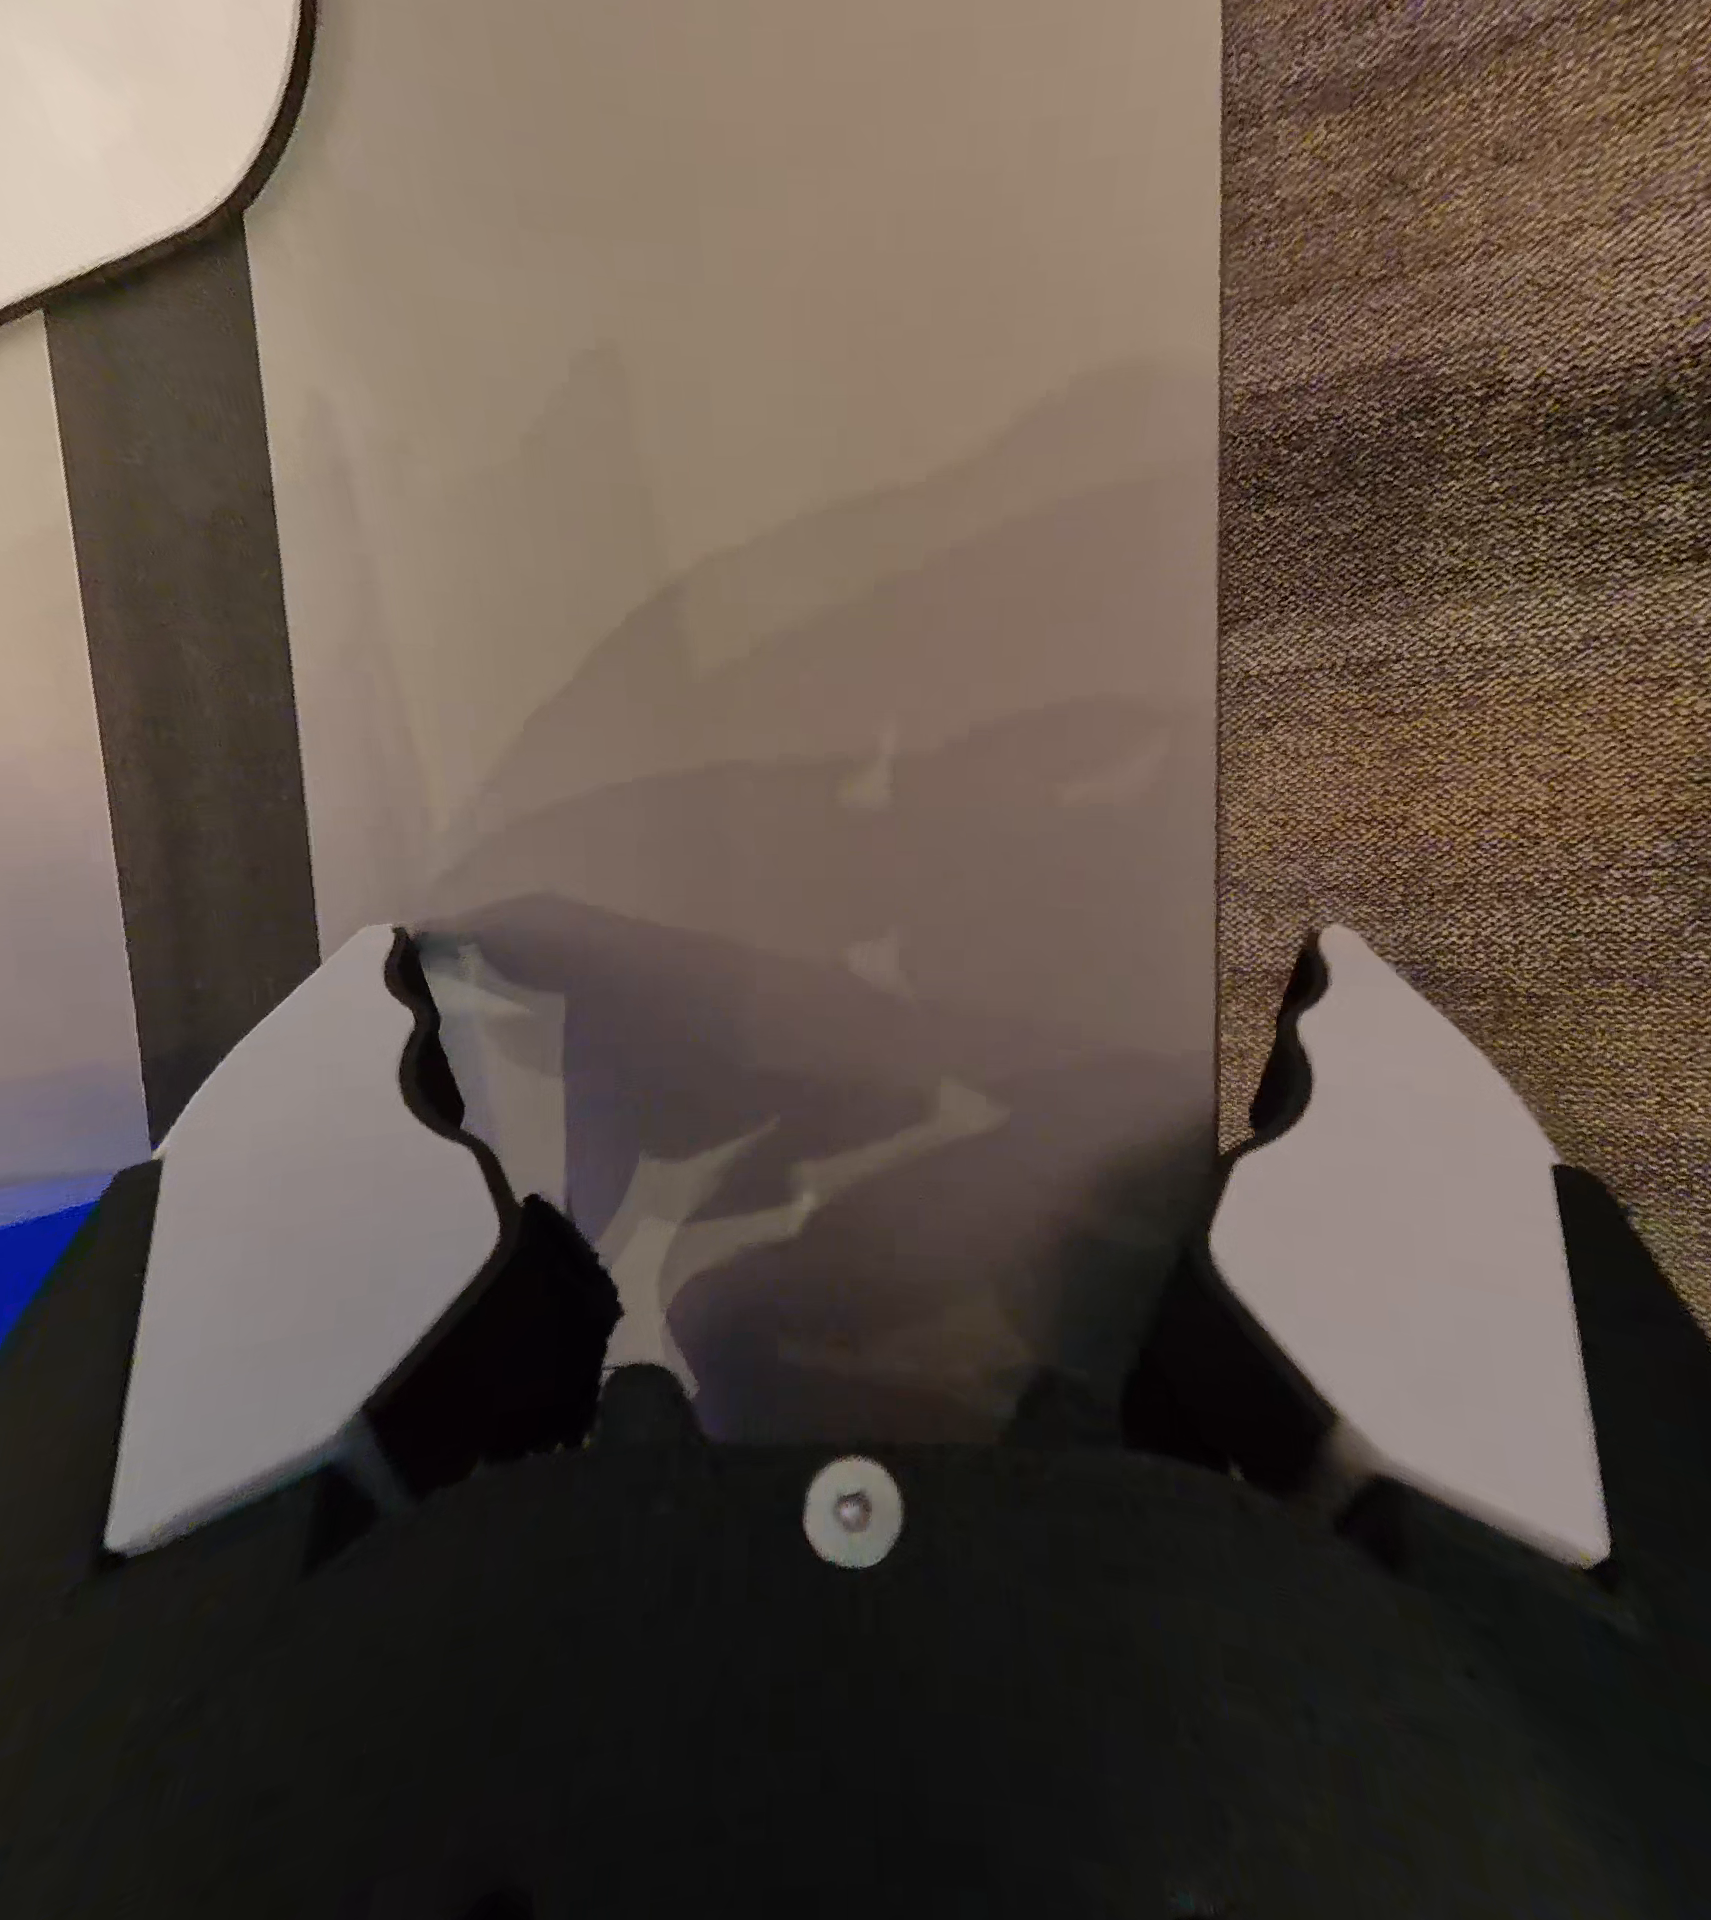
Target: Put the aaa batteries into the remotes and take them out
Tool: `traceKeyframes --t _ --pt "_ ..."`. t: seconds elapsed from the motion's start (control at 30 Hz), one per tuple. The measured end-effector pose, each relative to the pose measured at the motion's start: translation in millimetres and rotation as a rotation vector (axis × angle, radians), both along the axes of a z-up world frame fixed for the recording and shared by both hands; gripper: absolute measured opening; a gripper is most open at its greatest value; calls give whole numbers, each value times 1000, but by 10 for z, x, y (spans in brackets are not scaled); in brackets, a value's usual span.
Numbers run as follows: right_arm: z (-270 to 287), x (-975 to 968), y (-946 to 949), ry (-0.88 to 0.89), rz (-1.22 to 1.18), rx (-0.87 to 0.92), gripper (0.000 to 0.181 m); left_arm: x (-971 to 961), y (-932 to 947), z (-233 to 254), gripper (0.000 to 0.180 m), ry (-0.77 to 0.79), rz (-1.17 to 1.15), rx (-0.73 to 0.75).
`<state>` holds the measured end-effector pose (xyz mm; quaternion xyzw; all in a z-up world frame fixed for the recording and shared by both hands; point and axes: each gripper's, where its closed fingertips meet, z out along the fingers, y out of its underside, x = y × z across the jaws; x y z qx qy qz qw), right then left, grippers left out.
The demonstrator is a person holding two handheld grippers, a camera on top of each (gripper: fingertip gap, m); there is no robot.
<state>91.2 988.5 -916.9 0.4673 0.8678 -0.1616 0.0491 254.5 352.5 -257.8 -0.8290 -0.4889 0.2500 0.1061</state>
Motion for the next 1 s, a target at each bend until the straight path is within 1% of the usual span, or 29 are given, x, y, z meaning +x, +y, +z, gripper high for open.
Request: traceKeyframes --t 0.07,0.17,0.2,0.23,0.3,0.33,0.37,0.43,0.5,0.6,0.63,0.73,0.8,0.9,0.97,1.0 --pt "-223 -70 45 12 48 82 56 -1 -11 -13 147 -4 7 -18" --pt "-483 2 36 -21 117 154 46 -2 -21 -25 147 -10 13 -37" --pt "-532 0 51 3 134 193 41 -3 -24 -28 147 -12 15 -41" --pt "-546 -39 84 45 147 233 29 -3 -27 -30 147 -13 16 -44" --pt "-551 -54 83 57 147 239 26 -5 -30 -35 147 -14 19 -50" --pt "-551 -72 97 61 149 259 15 -5 -32 -36 147 -14 20 -51" --pt "-552 -80 100 52 170 270 10 -4 -33 -38 147 -14 20 -52" --pt "-541 -92 86 9 148 229 10 -6 -34 -40 147 -14 20 -53" --pt "-392 -118 41 -15 38 122 10 -6 -34 -42 148 -14 20 -55" --pt "202 -125 -96 12 -87 -46 10 -6 -29 -42 148 -14 17 -53" --pt "479 -97 -162 22 -124 -106 10 -5 -25 -39 147 -13 14 -48" --pt "1428 114 -307 80 -160 -191 10 -4 -13 -31 147 -9 6 -37" --pt "2153 374 -439 108 -153 -243 10 3 5 -26 145 -2 -14 -43" --pt "3226 882 -685 149 -98 -303 10 -5 54 32 141 32 -39 12" --pt "3914 1264 -891 168 -47 -346 10 -20 87 137 136 99 -53 48" --pt "4233 1464 -996 178 -23 -352 10 -19 125 232 130 150 -60 88"
